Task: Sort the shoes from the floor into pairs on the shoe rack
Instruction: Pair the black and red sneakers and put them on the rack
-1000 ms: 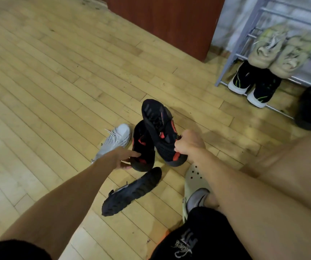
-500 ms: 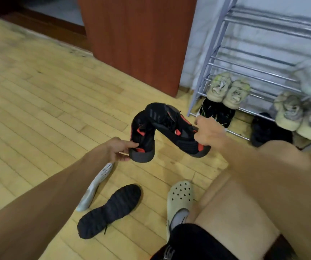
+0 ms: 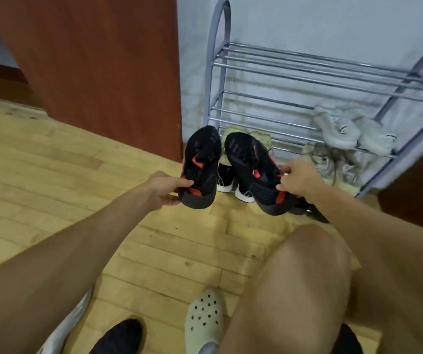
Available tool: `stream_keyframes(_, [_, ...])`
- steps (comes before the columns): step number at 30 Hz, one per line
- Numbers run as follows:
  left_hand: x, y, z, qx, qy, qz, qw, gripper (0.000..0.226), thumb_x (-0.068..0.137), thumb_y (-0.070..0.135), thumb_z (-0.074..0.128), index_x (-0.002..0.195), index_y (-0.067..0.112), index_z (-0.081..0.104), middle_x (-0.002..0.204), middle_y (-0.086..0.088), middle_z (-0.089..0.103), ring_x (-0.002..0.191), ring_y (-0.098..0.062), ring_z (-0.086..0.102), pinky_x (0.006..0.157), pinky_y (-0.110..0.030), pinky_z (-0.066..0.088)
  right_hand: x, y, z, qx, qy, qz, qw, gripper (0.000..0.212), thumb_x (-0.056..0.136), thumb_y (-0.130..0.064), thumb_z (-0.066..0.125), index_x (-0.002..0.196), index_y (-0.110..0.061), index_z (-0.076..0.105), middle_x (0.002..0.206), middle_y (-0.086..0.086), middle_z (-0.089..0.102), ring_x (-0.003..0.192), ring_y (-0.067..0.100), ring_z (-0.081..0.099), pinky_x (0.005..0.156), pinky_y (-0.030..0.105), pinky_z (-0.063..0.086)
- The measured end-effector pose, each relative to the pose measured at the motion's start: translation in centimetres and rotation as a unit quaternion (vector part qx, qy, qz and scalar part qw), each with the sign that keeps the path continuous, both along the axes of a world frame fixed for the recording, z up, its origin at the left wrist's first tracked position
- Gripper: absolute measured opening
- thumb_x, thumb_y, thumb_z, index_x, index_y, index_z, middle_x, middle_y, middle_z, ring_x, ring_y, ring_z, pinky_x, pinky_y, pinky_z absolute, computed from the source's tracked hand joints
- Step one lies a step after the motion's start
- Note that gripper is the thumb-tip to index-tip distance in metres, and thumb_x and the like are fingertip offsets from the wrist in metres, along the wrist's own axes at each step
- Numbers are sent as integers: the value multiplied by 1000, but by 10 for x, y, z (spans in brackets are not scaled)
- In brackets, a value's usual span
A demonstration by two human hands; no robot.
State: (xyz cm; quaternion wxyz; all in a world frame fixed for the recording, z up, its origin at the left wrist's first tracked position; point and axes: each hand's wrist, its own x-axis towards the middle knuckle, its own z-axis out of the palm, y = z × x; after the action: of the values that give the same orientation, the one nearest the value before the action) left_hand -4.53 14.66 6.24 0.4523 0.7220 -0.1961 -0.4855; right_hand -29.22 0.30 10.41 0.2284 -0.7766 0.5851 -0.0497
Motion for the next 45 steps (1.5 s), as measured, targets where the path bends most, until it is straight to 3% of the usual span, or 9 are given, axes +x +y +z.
stream_keyframes(6, [0, -68, 6, 1, -17, -55, 998, 23, 80, 9, 72, 101, -1, 67, 90, -10, 69, 75, -23, 64, 62, -32, 54, -21, -60, -8, 59, -156, -81, 983, 37, 79, -3, 71, 115, -12, 69, 101, 10, 70, 97, 30, 66, 78, 45, 59])
stream_keyframes(11, [9, -57, -19, 21, -6, -68, 997, 30, 80, 7, 72, 108, -3, 66, 101, -14, 72, 78, -26, 67, 61, -31, 53, -29, -82, -12, 106, -240, -78, 962, 37, 81, 6, 68, 113, -13, 68, 93, 3, 66, 85, 21, 64, 60, 28, 52])
stream_keyframes(18, [4, -48, 6, -18, -24, -54, 998, 31, 80, 10, 72, 109, 0, 66, 99, -9, 71, 77, -20, 66, 60, -28, 51, -16, -68, -4, 113, -249, -104, 956, 33, 83, 1, 67, 111, -16, 66, 106, 12, 69, 101, 29, 65, 89, 49, 54])
stream_keyframes(23, [-12, -59, 34, -45, -54, -45, 997, 27, 80, 8, 72, 105, 0, 69, 96, -7, 70, 82, -16, 64, 67, -32, 52, -13, -58, 1, 111, -288, -137, 941, 29, 86, 4, 63, 109, -14, 65, 102, 12, 67, 82, 24, 64, 65, 37, 55])
stream_keyframes(28, [-21, -90, 55, -40, -61, -34, 997, 22, 80, 9, 72, 100, 2, 68, 85, -5, 68, 72, -13, 63, 47, -23, 48, -13, -70, 10, 115, -289, -173, 934, 29, 84, -2, 67, 111, -10, 66, 104, 16, 67, 99, 34, 66, 86, 49, 56])
stream_keyframes(33, [-17, -139, 65, -28, -68, -14, 997, 15, 81, 7, 72, 92, 2, 63, 83, -7, 66, 68, -16, 63, 42, -23, 49, -15, -104, 6, 136, -330, -159, 921, 23, 85, 1, 59, 107, 2, 65, 84, 16, 70, 61, 20, 67, 47, 25, 56])
stream_keyframes(37, [-11, -184, 66, -30, -88, -16, 996, 19, 82, 9, 71, 97, 3, 62, 84, -6, 65, 72, -15, 63, 45, -24, 51, -5, -140, 4, 109, -324, -173, 924, 9, 82, -4, 66, 79, -13, 68, 95, 16, 72, 89, 32, 70, 81, 47, 59])
stream_keyframes(40, [-5, -218, 64, -39, -104, -11, 994, 17, 82, 9, 71, 95, 4, 61, 83, -5, 64, 74, -16, 63, 66, -35, 57, 6, -166, 7, 87, -325, -174, 925, 12, 79, -7, 69, 87, 1, 70, 91, 19, 72, 88, 36, 70, 82, 52, 57])
stream_keyframes(45, [0, -263, 61, -44, -109, -22, 993, 16, 82, 9, 71, 94, 4, 62, 91, -7, 65, 78, -16, 62, 56, -28, 49, 23, -202, 7, 65, -319, -172, 930, 22, 80, -13, 71, 93, 4, 71, 96, 22, 73, 90, 36, 70, 84, 53, 56])
